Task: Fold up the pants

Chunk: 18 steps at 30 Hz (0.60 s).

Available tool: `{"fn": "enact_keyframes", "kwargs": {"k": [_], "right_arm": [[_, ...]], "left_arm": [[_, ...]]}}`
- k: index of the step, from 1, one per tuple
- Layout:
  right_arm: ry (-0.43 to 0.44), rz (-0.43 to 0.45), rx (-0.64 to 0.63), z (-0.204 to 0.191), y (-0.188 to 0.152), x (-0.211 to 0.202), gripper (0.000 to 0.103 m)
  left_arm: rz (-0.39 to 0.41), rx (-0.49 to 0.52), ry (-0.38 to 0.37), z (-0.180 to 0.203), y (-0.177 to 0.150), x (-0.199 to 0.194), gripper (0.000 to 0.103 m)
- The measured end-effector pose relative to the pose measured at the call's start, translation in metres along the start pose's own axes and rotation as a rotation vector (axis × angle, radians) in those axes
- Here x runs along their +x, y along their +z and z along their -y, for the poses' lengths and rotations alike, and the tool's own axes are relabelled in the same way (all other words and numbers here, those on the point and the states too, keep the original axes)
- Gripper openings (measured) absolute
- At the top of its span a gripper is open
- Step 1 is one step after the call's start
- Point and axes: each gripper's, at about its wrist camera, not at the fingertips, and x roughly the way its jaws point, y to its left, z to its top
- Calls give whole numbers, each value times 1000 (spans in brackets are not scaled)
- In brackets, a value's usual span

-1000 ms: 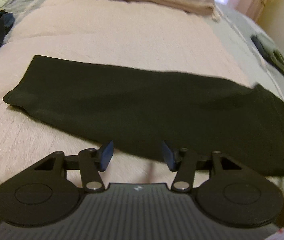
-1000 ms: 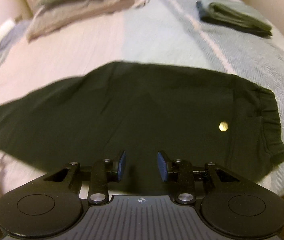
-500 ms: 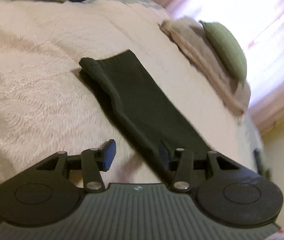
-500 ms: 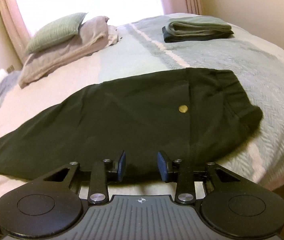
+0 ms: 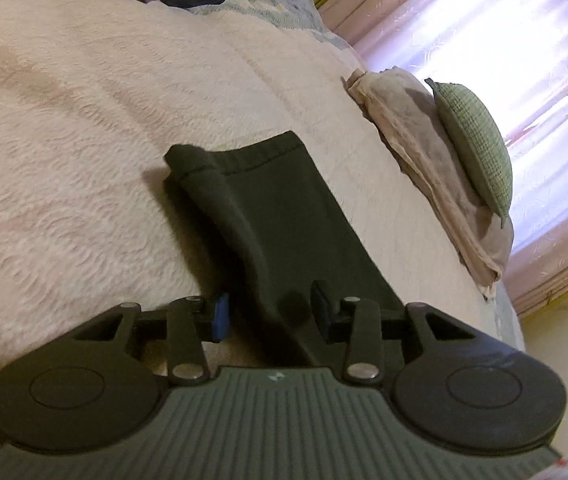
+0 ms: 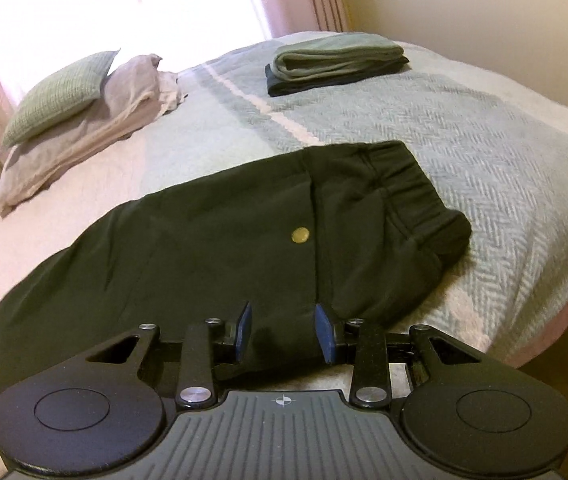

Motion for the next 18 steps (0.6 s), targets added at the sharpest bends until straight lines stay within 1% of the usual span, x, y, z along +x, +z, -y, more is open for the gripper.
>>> {"fn": "enact_keyframes", "kwargs": {"k": [1, 2, 5, 6, 8, 10, 12, 13, 15, 17, 18], "right_arm": [[-6, 3, -21, -6, 0, 1, 32], [-7, 8, -42, -14, 1, 2, 32], [39, 3, -135, -48, -4, 11, 32], [49, 0, -171, -62, -8, 15, 32], [67, -26, -225, -85, -16, 27, 32], [92, -55, -246, -102, -23, 36, 32], [91, -67, -248, -115, -25, 41, 32], [87, -67, -253, -122, -25, 43, 32], [107, -51, -293, -143, -22, 44, 32], [156, -54, -376, -181, -29, 49, 32], [179, -71, -406, -198, -35, 54, 32]], "left_arm": [[3, 15, 10, 0, 1, 0, 16], [2, 50, 19, 1, 3, 0, 15], [-6, 113, 4, 1, 2, 0, 15], [-6, 148, 4, 2, 1, 0, 16], [-10, 200, 5, 5, 0, 3, 17], [-16, 200, -4, 4, 1, 4, 17], [-24, 209, -14, 4, 3, 5, 17], [-29, 224, -18, 4, 4, 4, 17], [-37, 238, -31, 1, 5, 4, 20], [-41, 228, -54, -4, 7, 6, 20], [-40, 228, -59, -4, 7, 6, 20]]}}
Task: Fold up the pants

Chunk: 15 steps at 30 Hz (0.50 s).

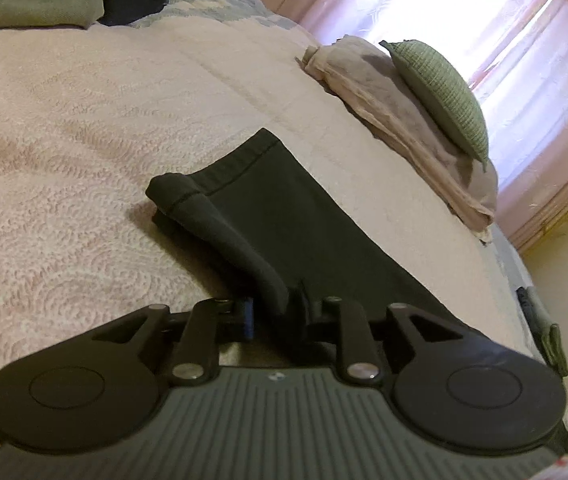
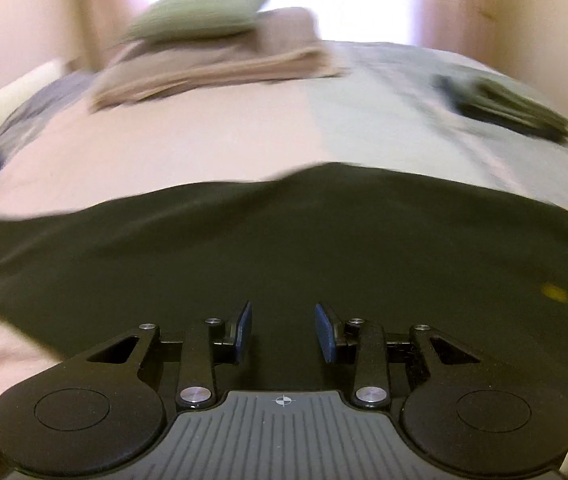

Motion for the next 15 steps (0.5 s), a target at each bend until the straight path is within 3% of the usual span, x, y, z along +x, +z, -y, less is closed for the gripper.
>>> {"fn": "enact_keyframes", "kwargs": {"k": [2, 4, 8, 15], "right_arm": [[65, -44, -69, -45, 2, 20, 32], [78, -62, -100, -87, 3, 36, 32], [92, -8, -158, -147, 7, 46, 32], [13, 7, -243, -188, -19, 79, 32]], "left_arm": [[6, 13, 1, 2, -1, -1, 20], [2, 17, -2, 1, 0, -1, 21], [-17, 34, -23, -1, 4, 0, 21], [3, 10, -51, -9, 2, 7, 23]]}}
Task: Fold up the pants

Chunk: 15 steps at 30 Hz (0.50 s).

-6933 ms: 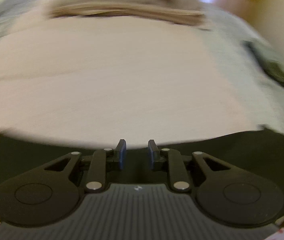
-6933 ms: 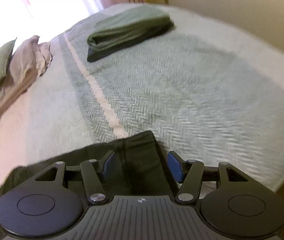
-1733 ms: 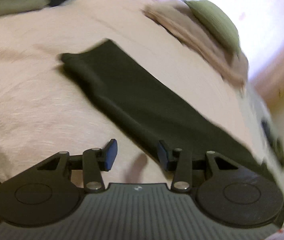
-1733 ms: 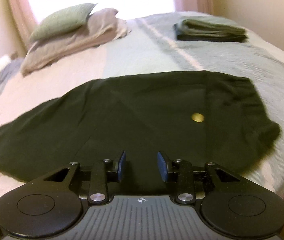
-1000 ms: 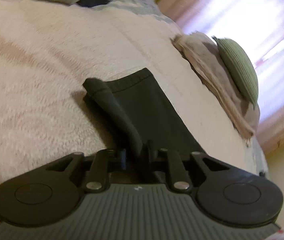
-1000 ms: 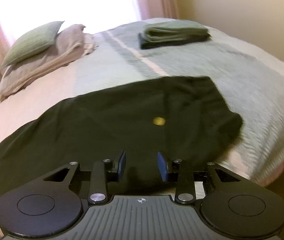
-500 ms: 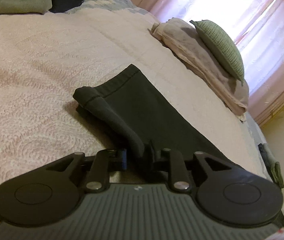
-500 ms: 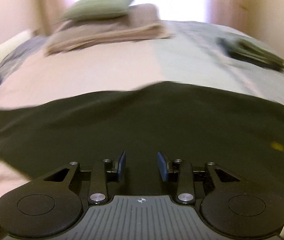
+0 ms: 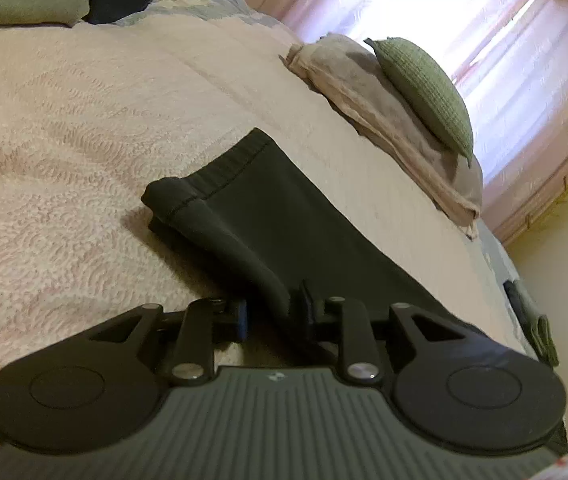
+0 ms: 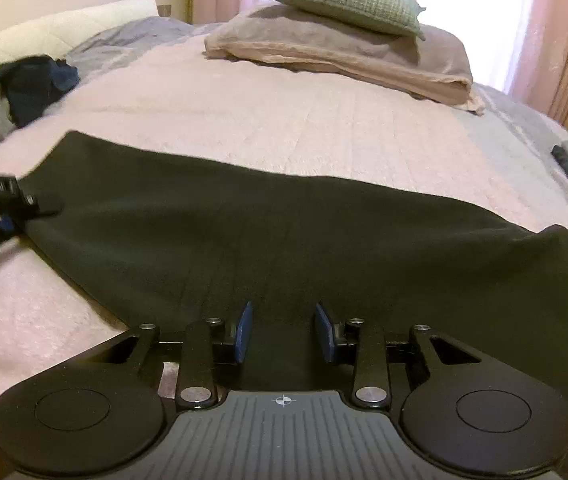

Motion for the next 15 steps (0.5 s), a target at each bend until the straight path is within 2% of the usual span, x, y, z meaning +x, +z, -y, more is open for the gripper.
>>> {"fn": "enact_keyframes", "kwargs": {"k": [4, 7, 9, 12, 15], "right_arm": [[-16, -2, 24, 0, -1, 9, 32], [18, 14, 150, 6, 10, -3, 33], [23, -13, 120, 0, 8, 5, 33], [0, 11, 65, -7, 3, 10, 33], [62, -18, 146, 11, 11, 7, 33]], "left_arm": [[14, -26, 9, 2, 3, 6, 20], [14, -42, 4, 0, 4, 5, 21], [14, -56, -4, -4, 3, 5, 22], [22, -38, 17, -1, 2, 5, 21], [34, -11, 39, 6, 1, 3, 16]]}}
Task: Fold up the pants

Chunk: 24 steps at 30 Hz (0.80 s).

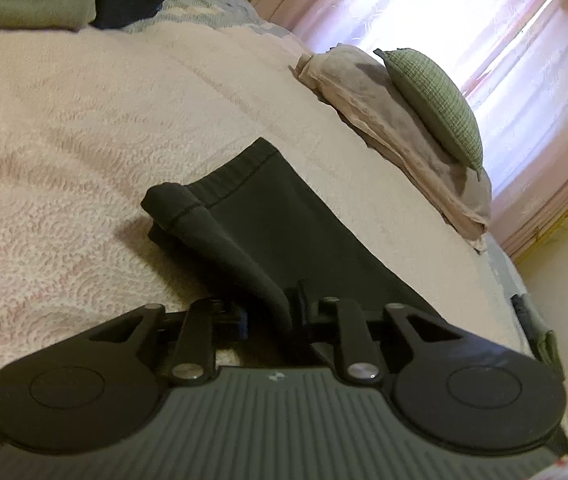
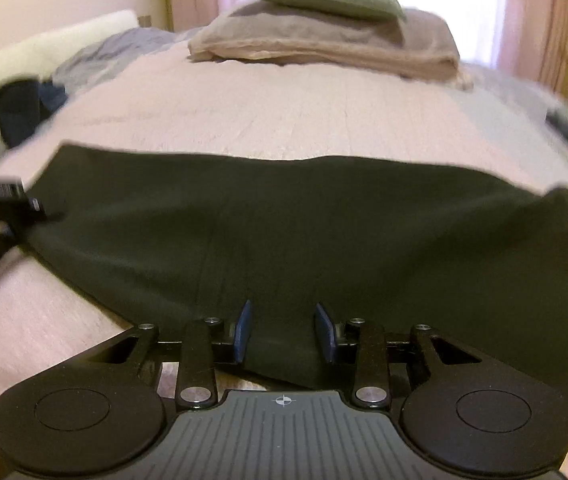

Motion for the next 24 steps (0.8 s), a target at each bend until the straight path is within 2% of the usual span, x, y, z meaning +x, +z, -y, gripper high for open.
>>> {"fn": "enact_keyframes", "kwargs": {"k": [2, 4, 6, 9, 12, 15, 19, 21, 22, 24], "right_arm": [[81, -40, 92, 23, 3, -14, 33], [115, -79, 213, 65, 9, -28, 33], [103, -74, 354, 117, 9, -46, 33], [7, 3, 513, 201, -2, -87, 33], [-158, 105, 615, 273, -21, -141, 34], [-292, 168, 676, 319, -41, -185, 34], [-362, 212, 758, 354, -68, -221, 34], [-371, 215, 785, 359, -76, -228, 34], [-369, 212, 792, 360, -79, -229, 34], [-356, 197, 790, 360, -84, -228, 34]], "left_arm": [[6, -11, 6, 1, 0, -2, 13], [20, 2, 17, 7, 1, -6, 10], [56, 105, 39, 26, 5, -13, 9], [126, 317, 58, 66, 8, -27, 8], [188, 531, 43, 118, 5, -40, 8], [239, 686, -44, 178, -8, -54, 8], [280, 883, -240, 265, -53, -70, 8], [239, 976, -346, 303, -90, -68, 10], [199, 1013, -389, 317, -113, -63, 16], [58, 1085, -450, 335, -166, -38, 25]]}}
